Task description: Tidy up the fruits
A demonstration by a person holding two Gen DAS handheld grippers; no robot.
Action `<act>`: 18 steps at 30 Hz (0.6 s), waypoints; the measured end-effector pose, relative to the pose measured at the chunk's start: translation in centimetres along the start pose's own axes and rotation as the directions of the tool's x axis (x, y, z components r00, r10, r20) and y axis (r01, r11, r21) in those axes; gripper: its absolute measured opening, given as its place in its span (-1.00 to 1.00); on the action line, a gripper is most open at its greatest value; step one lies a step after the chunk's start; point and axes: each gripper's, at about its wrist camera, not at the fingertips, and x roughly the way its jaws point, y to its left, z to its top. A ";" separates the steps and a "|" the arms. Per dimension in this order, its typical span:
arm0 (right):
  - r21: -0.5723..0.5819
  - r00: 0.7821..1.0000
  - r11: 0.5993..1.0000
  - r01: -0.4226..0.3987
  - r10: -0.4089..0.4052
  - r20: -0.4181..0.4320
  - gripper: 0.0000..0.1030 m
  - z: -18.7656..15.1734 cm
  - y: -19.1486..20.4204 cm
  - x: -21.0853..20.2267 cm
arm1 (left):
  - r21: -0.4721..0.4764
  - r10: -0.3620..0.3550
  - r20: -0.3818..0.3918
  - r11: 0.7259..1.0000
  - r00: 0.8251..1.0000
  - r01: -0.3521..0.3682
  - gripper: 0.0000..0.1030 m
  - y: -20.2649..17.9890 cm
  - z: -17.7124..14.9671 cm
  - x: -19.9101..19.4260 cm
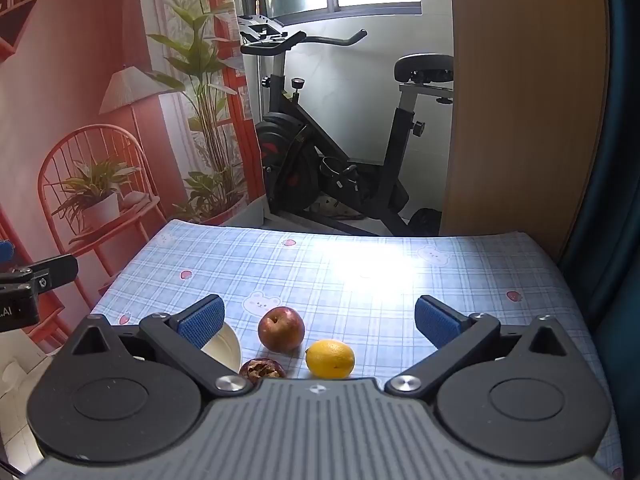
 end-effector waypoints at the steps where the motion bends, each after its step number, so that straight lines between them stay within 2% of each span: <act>1: 0.000 1.000 1.000 0.001 -0.001 -0.003 1.00 0.0 0.0 0.0 | -0.006 -0.004 -0.002 1.000 1.000 0.004 1.00 0.1 0.0 0.0; 18: -0.008 1.000 1.000 0.008 -0.008 0.016 1.00 0.0 0.0 -0.5 | 0.010 -0.020 0.031 1.000 0.999 0.020 0.99 0.2 -0.3 -0.2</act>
